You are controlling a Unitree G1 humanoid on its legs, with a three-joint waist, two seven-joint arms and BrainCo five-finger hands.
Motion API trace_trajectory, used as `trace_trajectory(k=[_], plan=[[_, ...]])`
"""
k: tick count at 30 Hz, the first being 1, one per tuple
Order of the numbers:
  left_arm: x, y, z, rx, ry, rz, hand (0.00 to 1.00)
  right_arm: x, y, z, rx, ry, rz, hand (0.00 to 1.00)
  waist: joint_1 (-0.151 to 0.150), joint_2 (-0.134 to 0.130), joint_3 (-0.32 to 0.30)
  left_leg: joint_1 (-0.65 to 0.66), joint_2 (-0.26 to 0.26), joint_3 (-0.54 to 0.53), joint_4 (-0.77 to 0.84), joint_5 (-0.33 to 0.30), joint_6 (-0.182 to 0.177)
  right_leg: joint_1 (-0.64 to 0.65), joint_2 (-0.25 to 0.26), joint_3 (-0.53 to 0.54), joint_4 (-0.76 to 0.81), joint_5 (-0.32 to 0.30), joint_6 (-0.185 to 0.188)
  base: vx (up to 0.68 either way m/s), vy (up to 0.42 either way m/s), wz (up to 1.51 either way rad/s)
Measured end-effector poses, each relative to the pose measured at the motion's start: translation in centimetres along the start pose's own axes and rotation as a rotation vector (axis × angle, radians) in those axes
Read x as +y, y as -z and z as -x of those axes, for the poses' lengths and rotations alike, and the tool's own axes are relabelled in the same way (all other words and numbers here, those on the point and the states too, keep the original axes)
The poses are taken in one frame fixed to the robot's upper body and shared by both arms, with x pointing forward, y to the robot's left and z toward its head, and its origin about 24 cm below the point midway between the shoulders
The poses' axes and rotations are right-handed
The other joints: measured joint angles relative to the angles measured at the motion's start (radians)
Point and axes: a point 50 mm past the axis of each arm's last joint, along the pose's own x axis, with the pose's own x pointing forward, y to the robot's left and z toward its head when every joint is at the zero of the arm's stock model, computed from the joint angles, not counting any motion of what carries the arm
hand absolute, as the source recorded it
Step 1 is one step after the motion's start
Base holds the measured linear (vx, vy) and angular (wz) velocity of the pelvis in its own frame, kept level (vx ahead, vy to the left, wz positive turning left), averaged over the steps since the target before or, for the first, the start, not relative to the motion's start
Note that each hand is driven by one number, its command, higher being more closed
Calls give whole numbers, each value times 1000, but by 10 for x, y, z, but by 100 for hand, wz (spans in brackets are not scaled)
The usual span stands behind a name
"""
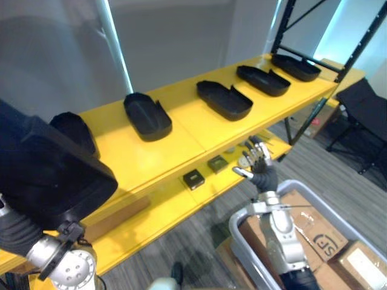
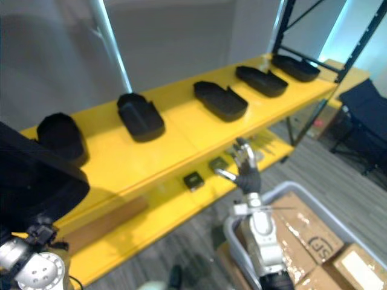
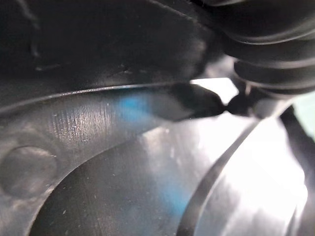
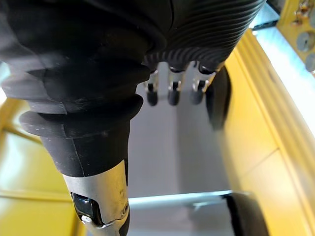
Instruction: Walk over and take plastic housings, then place them on the shelf
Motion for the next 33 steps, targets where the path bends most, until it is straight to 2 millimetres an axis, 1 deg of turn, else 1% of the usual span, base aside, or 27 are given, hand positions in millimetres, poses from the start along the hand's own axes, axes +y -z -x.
trace_trajectory(k=[1,3,4,6,8,11,14,17,18,19,21,22,24,26,27,28,29,30,31,32,33], plan=[[-9,-1,-6,-47,51,34,100,-6,0,7,7,25,14,0,-14,1,1,-10,-1,-31,0,0,0,-23,7,105,57,1,-1,25,43,122],[-21,-3,-16,-107,116,68,100,-15,-5,13,-6,57,25,0,-25,0,2,-27,7,-58,0,0,0,-51,32,209,99,13,-19,90,-22,98],[-25,-4,-19,-128,144,74,100,-17,-9,14,-20,59,29,0,-26,-3,2,-38,9,-57,1,0,0,-51,38,219,98,15,-22,127,-69,67],[-26,-2,-20,-123,160,64,100,-18,-10,13,-28,45,32,0,-23,-9,1,-39,9,-48,1,3,4,-45,37,211,88,15,-22,89,-67,15],[-27,0,-19,-111,180,53,100,-16,-13,13,-49,3,34,0,-20,-9,1,-47,8,-44,6,27,6,-43,36,209,67,15,-22,89,-57,-4],[-30,0,-17,-104,220,54,100,-17,-16,10,-66,-12,41,0,-22,-9,2,-50,5,-40,7,39,5,-42,35,210,44,13,-23,89,-61,-4],[-35,1,-11,-80,255,78,100,-17,-21,5,-93,-21,43,0,-27,-8,3,-48,5,-34,7,43,-2,-21,38,215,-3,-10,-37,37,-86,-7],[-36,2,-4,-47,261,88,100,-17,-23,2,-106,-21,20,0,-29,-2,7,-50,12,-15,7,53,-16,-5,46,232,-45,-27,-13,-44,-117,-20],[-37,2,-2,-41,267,93,100,-17,-23,3,-104,-14,5,0,-34,-1,10,-51,14,-13,6,58,-23,2,50,231,-57,-41,-4,-90,-120,-5],[-38,2,-2,-41,269,95,100,-17,-22,3,-103,-12,0,0,-39,-1,14,-50,14,-11,6,61,-27,10,51,231,-67,-53,-3,-134,-139,-8],[-38,2,-2,-41,267,98,100,-17,-23,4,-109,-10,-2,0,-40,0,28,-52,12,0,5,66,-36,14,51,231,-82,-88,8,-134,-95,-12],[-38,2,-1,-35,261,100,100,-17,-23,4,-116,-8,-4,0,-41,5,40,-55,14,3,1,68,-43,14,51,231,-85,-105,29,-142,-79,-4],[-37,3,4,-6,240,111,100,-18,-22,6,-112,3,-4,0,-50,30,56,-54,30,-2,1,71,-47,11,65,217,-78,-113,25,-169,-71,14],[-37,1,5,-19,239,127,100,-19,-21,8,-115,30,-13,0,-55,20,57,-68,33,11,19,69,-43,13,54,198,-84,-112,23,-79,-14,24],[-37,-3,4,-43,241,145,100,-20,-22,9,-121,49,-11,0,-56,15,57,-91,25,13,65,58,-29,12,46,184,-80,-115,19,29,20,19],[-36,-9,2,-78,248,170,100,-22,-23,9,-131,72,-3,0,-54,2,62,-104,8,23,106,31,-16,12,28,180,-63,-121,12,48,24,14],[-36,-12,2,-96,252,181,100,-22,-23,10,-133,82,1,0,-53,-4,66,-104,2,40,122,13,-11,15,19,182,-40,-121,13,66,31,4],[-36,-15,2,-116,254,197,100,-23,-23,10,-137,92,3,0,-54,0,65,-99,2,42,132,0,-17,-1,12,189,22,-119,15,109,39,8],[-38,-17,1,-139,266,204,100,-23,-23,11,-140,102,6,0,-63,-2,66,-75,6,33,117,9,-8,-58,1,217,161,-97,-9,132,47,-3],[-39,-18,-2,-161,289,202,100,-21,-23,10,-151,101,8,0,-63,-5,70,-43,30,36,88,11,-4,-117,-3,245,273,-67,-44,121,54,-6],[-39,-18,-4,-169,300,201,100,-21,-24,10,-158,99,6,0,-63,-5,70,-32,40,36,85,6,-2,-126,1,246,284,-86,-64,85,51,-32]])
